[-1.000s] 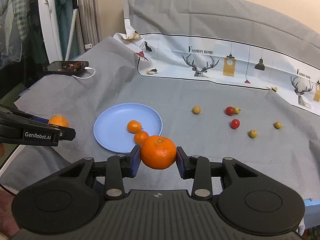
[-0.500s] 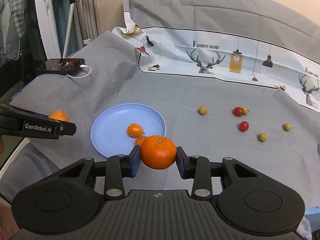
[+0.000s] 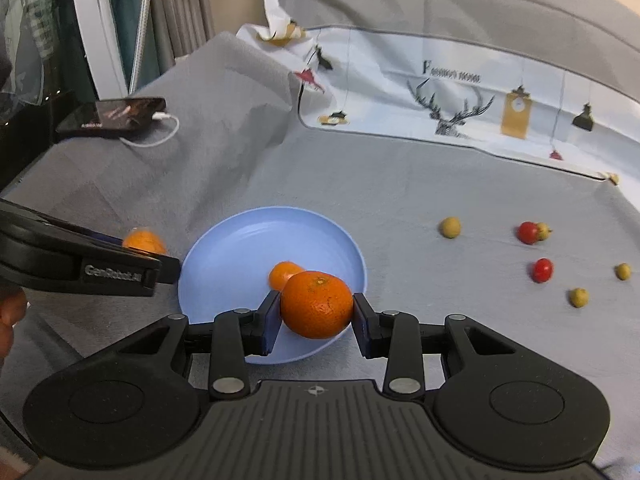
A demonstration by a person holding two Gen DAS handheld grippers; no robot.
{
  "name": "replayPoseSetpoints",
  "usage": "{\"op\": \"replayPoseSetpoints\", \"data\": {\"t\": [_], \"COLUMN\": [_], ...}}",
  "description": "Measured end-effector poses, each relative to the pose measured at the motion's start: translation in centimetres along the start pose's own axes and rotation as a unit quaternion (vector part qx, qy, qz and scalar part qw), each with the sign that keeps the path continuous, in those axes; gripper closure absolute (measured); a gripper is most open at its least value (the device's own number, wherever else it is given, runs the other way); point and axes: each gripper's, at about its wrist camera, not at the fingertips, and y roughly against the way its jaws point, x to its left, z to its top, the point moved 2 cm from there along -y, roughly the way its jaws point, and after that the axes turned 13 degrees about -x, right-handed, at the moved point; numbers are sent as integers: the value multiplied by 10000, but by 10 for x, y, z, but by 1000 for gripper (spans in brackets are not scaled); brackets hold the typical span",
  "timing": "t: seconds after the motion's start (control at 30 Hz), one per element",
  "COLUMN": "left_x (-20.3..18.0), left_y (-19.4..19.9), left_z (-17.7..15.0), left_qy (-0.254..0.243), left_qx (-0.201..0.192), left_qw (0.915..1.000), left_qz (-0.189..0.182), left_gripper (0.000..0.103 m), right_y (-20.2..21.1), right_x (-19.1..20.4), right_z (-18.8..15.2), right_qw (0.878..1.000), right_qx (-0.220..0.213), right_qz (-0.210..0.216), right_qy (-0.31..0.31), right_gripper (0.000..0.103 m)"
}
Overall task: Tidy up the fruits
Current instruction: 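Open both tools to drop the oranges onto the blue plate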
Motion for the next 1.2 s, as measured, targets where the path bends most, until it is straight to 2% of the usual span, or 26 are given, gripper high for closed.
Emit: {"op": "replayPoseSetpoints", "data": {"t": [0.23,0.37,0.4,0.47,0.5,0.53,0.57,0.6,0.67,0.73,0.87,0.97,1.2], "left_x": [3,2,2,0,-1,-2,-3,-4,-6,-4,3,8,8], "left_y": [-30,-42,-43,-42,-40,-37,-32,-27,-18,-9,15,33,70], "left_z": [2,7,8,14,17,19,21,22,22,18,2,-10,-30], "left_qy": [-106,-195,-209,-340,-416,-489,-539,-583,-646,-627,-374,-157,51], "left_qx": [202,183,120,-72,-188,-318,-434,-531,-610,-529,-343,-241,-283], "left_qw": [9997,9996,9997,9994,9989,9982,9975,9968,9960,9966,9987,9994,9990], "left_qz": [30,40,54,93,117,135,136,134,118,90,81,209,349], "left_gripper": [62,62,59,38,19,7,4,1,1,1,1,0,0], "right_y": [-34,-50,-53,-59,-62,-65,-67,-66,-59,-49,-14,12,66], "right_x": [1,-1,-1,-1,0,1,3,4,5,2,-6,-7,0], "right_z": [-4,-3,-2,0,1,2,3,4,4,2,-11,-19,-22], "right_qw": [9997,9994,9993,9989,9984,9977,9966,9959,9947,9951,9975,9986,9997], "right_qx": [146,121,105,20,-30,-44,-36,-66,-107,-36,218,341,82], "right_qz": [123,169,184,202,243,321,378,364,282,219,85,-27,-81], "right_qy": [127,261,319,429,501,598,731,828,978,962,664,405,193], "right_gripper": [64,64,64,63,63,54,39,33,20,17,14,9,2]}}
